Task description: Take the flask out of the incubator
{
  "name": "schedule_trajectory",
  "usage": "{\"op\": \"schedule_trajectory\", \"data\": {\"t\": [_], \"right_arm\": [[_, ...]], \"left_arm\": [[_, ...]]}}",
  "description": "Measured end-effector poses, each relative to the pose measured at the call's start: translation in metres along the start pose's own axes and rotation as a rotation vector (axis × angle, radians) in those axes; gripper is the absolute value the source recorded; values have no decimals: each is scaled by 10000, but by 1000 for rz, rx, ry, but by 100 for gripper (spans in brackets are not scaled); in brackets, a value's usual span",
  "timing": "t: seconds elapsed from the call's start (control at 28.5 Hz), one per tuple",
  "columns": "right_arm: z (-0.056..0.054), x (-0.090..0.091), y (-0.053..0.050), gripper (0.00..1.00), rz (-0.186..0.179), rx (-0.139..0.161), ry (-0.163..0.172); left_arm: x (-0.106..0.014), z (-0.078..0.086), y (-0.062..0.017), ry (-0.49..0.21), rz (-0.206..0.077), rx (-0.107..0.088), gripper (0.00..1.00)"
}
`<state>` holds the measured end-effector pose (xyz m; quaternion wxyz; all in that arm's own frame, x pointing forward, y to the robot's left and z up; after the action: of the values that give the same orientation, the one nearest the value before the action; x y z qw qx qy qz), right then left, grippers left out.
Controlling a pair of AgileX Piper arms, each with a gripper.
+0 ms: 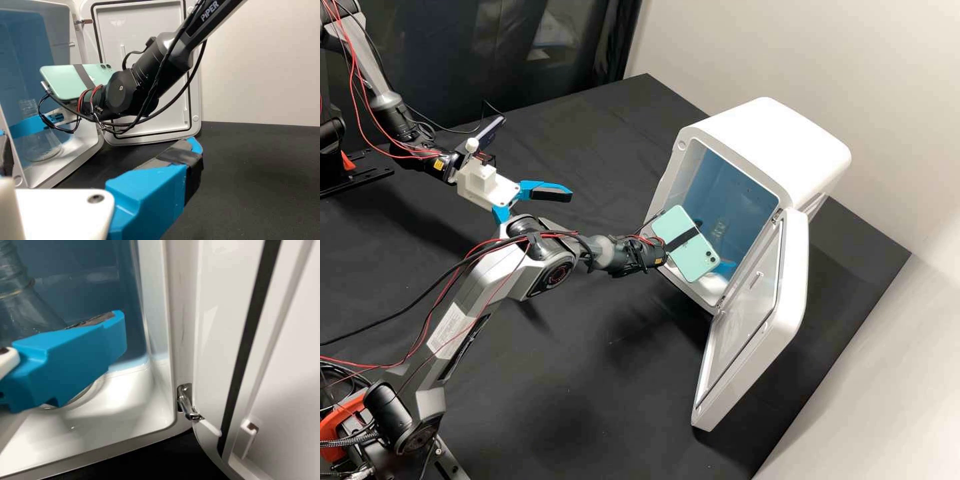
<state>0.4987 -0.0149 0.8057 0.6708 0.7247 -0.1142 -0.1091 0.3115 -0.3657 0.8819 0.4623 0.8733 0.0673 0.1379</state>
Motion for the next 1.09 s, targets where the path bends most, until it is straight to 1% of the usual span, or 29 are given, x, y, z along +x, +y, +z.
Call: {"op": "schedule_trajectory", "data": {"t": [0.21,0.84,1.09], "right_arm": [[-6,-3,-10,0,-3,-9,5],[-6,-3,-11,0,-3,-6,5],[10,-9,-23,0,-7,-8,1]], "left_arm": [[0,0,0,0,0,0,100],[0,0,0,0,0,0,100],[0,0,0,0,0,0,100]]}}
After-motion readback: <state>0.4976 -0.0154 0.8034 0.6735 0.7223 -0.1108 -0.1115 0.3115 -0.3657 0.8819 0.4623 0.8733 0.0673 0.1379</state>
